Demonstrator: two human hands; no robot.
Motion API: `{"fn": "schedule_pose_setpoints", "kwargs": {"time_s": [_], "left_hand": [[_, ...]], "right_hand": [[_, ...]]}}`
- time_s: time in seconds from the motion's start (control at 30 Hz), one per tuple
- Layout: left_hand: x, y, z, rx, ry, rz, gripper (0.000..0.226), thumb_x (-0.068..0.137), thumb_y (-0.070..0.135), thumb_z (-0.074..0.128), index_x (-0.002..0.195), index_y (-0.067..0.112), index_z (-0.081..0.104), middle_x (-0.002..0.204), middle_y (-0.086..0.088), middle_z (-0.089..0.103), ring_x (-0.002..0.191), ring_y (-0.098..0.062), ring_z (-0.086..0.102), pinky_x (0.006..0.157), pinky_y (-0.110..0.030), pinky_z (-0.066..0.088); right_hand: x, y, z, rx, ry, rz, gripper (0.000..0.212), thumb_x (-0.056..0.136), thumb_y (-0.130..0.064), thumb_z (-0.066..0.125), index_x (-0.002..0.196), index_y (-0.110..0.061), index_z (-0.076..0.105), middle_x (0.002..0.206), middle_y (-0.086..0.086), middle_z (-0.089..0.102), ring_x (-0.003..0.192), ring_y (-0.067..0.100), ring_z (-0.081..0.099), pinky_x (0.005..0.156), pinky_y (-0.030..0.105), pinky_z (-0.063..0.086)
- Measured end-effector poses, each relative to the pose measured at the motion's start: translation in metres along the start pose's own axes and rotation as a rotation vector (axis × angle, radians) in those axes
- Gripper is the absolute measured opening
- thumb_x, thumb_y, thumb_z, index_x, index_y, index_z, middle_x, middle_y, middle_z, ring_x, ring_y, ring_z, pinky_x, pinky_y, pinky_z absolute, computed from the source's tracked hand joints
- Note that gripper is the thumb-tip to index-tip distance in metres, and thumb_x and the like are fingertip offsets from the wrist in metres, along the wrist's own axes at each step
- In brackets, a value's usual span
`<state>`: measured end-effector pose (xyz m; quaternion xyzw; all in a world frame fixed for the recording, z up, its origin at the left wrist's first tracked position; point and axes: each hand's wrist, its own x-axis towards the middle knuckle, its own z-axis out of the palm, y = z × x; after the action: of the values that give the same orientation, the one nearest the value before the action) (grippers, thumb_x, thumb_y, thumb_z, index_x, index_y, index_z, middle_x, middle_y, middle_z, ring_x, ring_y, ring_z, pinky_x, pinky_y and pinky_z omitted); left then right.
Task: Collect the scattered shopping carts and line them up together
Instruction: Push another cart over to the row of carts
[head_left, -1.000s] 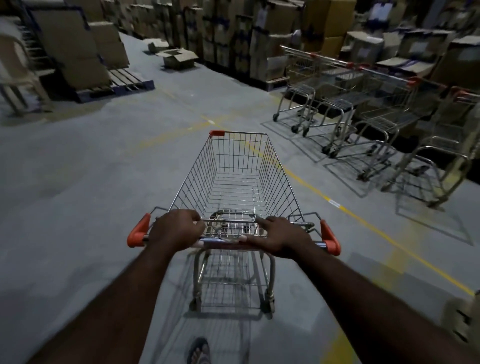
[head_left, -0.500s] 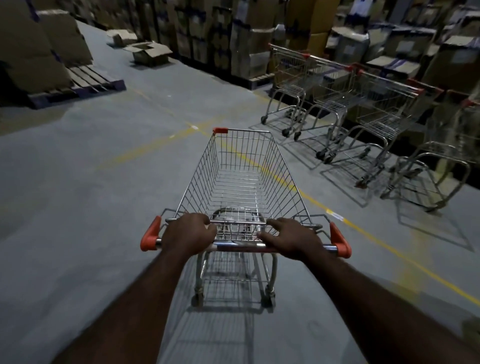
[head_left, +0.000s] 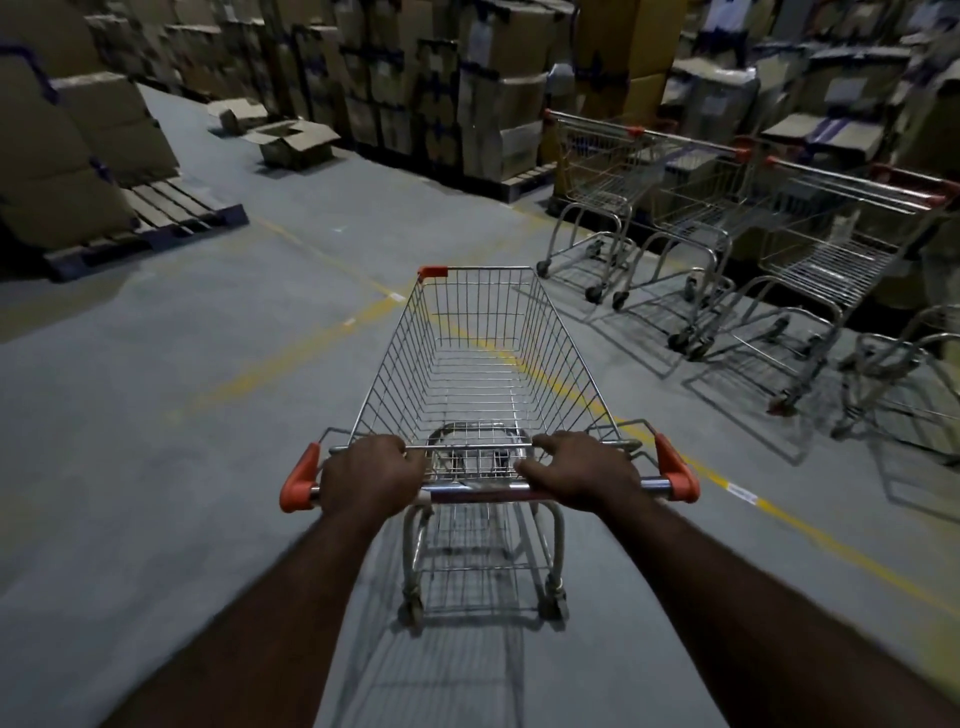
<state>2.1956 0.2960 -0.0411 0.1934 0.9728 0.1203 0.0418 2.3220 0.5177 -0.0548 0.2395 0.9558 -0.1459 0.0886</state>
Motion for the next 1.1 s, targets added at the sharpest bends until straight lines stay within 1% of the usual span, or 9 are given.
{"fn": "schedule_pose_setpoints", "kwargs": {"time_s": [0.13, 0.2, 0.3, 0.5, 0.63, 0.73, 0.87, 1.03, 1.1], "left_hand": [[0.086, -0.007, -0.006, -0.028, -0.039, -0.016, 0.039, 0.084, 0.054, 0.045, 0.076, 0.021, 0.064, 0.072, 0.006, 0.063, 0.067, -0.014, 0.060, 0.070, -0.032, 0.053], [0.128, -0.012, -0.009, -0.011, -0.046, -0.006, 0.039, 0.083, 0.054, 0.045, 0.078, 0.021, 0.065, 0.076, 0.005, 0.064, 0.070, -0.016, 0.060, 0.070, -0.031, 0.051], [0.193, -0.019, -0.017, 0.022, -0.042, 0.000, 0.035, 0.086, 0.052, 0.049, 0.088, 0.023, 0.069, 0.085, 0.004, 0.064, 0.077, -0.019, 0.059, 0.070, -0.031, 0.046], [0.343, -0.042, -0.025, 0.039, -0.028, 0.050, 0.032, 0.090, 0.050, 0.051, 0.104, 0.025, 0.068, 0.090, 0.003, 0.062, 0.082, -0.020, 0.058, 0.069, -0.031, 0.044], [0.445, -0.058, -0.033, 0.008, -0.057, 0.099, 0.038, 0.087, 0.052, 0.051, 0.114, 0.029, 0.064, 0.103, 0.000, 0.068, 0.086, -0.022, 0.060, 0.077, -0.034, 0.049], [0.512, -0.067, -0.038, -0.019, -0.089, 0.124, 0.044, 0.082, 0.054, 0.051, 0.116, 0.029, 0.065, 0.111, 0.000, 0.069, 0.091, -0.023, 0.064, 0.079, -0.035, 0.051], [0.599, -0.075, -0.043, 0.001, -0.095, 0.174, 0.046, 0.085, 0.055, 0.050, 0.118, 0.029, 0.066, 0.121, 0.000, 0.067, 0.101, -0.024, 0.064, 0.080, -0.034, 0.048], [0.702, -0.073, -0.042, -0.009, -0.105, 0.214, 0.049, 0.082, 0.057, 0.046, 0.115, 0.028, 0.067, 0.121, -0.001, 0.067, 0.105, -0.026, 0.064, 0.086, -0.036, 0.050], [0.744, -0.068, -0.041, -0.011, -0.109, 0.217, 0.049, 0.081, 0.057, 0.046, 0.116, 0.028, 0.067, 0.120, -0.002, 0.068, 0.104, -0.026, 0.064, 0.086, -0.036, 0.050]], "right_hand": [[0.081, -0.018, -0.018, 0.046, 0.000, 0.013, 0.092, 0.074, -0.084, 0.033, 0.147, -0.032, 0.051, 0.146, 0.002, 0.057, 0.129, 0.025, 0.055, 0.095, 0.045, 0.049], [0.119, -0.029, -0.026, 0.062, -0.007, 0.009, 0.090, 0.075, -0.082, 0.035, 0.148, -0.032, 0.051, 0.147, 0.001, 0.056, 0.130, 0.024, 0.053, 0.097, 0.045, 0.049], [0.176, -0.047, -0.038, 0.058, -0.020, 0.005, 0.089, 0.077, -0.080, 0.035, 0.150, -0.030, 0.049, 0.151, 0.001, 0.053, 0.134, 0.024, 0.050, 0.098, 0.045, 0.046], [0.308, -0.089, -0.059, 0.052, 0.023, 0.041, 0.079, 0.084, -0.074, 0.041, 0.148, -0.029, 0.051, 0.151, 0.003, 0.053, 0.134, 0.025, 0.051, 0.099, 0.044, 0.046], [0.391, -0.119, -0.076, 0.061, 0.037, 0.116, 0.078, 0.083, -0.076, 0.040, 0.146, -0.031, 0.053, 0.147, 0.001, 0.056, 0.131, 0.025, 0.053, 0.095, 0.042, 0.045], [0.444, -0.141, -0.089, 0.096, 0.044, 0.152, 0.084, 0.076, -0.077, 0.035, 0.142, -0.030, 0.057, 0.139, 0.003, 0.062, 0.124, 0.025, 0.057, 0.092, 0.039, 0.048], [0.516, -0.162, -0.103, 0.093, 0.046, 0.184, 0.076, 0.083, -0.073, 0.039, 0.144, -0.031, 0.055, 0.140, 0.004, 0.060, 0.127, 0.024, 0.055, 0.094, 0.040, 0.047], [0.606, -0.175, -0.125, 0.110, 0.054, 0.206, 0.069, 0.090, -0.067, 0.044, 0.145, -0.027, 0.053, 0.146, 0.004, 0.056, 0.132, 0.024, 0.051, 0.100, 0.042, 0.046], [0.647, -0.175, -0.134, 0.105, 0.062, 0.210, 0.070, 0.088, -0.069, 0.044, 0.145, -0.028, 0.054, 0.145, 0.003, 0.057, 0.131, 0.024, 0.052, 0.098, 0.041, 0.046]]}}
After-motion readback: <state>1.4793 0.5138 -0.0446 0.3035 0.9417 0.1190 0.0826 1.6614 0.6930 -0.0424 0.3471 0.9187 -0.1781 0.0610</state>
